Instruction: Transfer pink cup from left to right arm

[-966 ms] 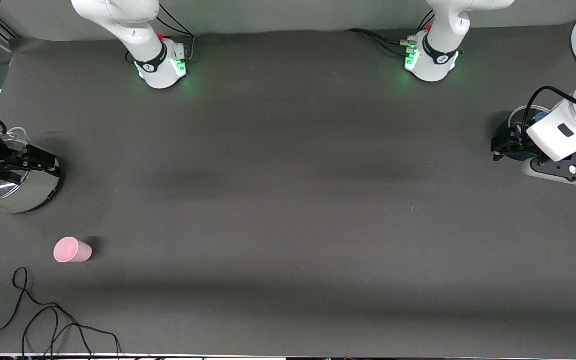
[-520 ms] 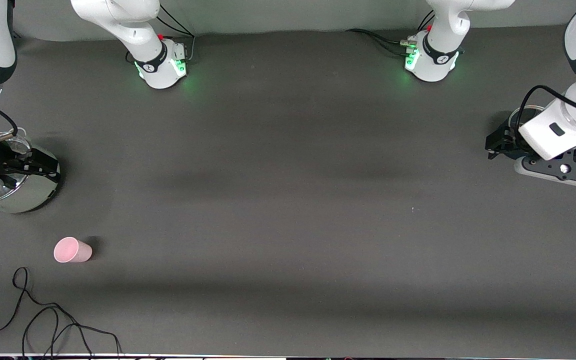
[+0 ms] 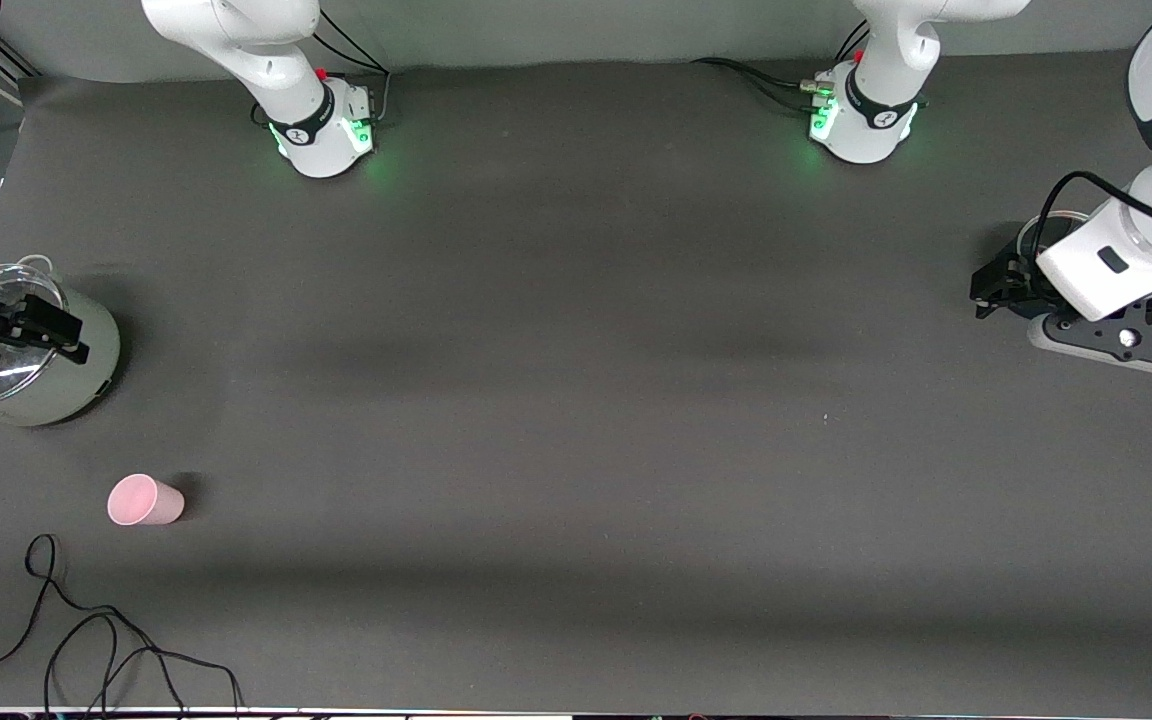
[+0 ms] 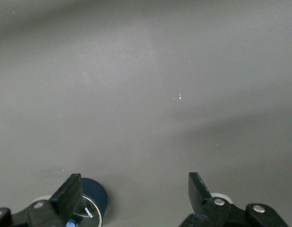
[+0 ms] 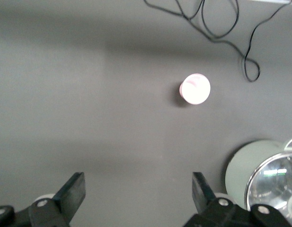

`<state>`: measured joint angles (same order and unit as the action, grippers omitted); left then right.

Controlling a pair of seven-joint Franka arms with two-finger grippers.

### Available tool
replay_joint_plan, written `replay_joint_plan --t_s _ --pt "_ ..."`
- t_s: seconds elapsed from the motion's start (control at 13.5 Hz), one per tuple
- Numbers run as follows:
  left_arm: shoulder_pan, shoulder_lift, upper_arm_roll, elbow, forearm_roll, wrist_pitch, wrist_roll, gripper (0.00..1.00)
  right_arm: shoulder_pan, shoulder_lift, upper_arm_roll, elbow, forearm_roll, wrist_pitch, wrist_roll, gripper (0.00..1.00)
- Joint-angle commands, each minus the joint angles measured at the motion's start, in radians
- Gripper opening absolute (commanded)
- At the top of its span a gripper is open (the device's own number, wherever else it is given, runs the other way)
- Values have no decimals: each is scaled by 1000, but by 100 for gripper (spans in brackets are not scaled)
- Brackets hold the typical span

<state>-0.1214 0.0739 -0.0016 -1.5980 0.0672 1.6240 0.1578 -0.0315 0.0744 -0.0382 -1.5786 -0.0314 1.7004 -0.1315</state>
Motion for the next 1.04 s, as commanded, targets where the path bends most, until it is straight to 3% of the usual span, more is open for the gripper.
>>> replay_joint_plan --t_s 0.0,0.22,0.97 --pt "-6 -2 3 4 11 -12 -12 100 15 -18 -11 0 -9 -74 10 100" --pt "-6 -2 3 4 11 -12 -12 100 10 -21 -17 -1 71 -97 10 100" --pt "-11 0 3 6 10 -10 -12 100 13 -19 -20 3 71 -94 10 100"
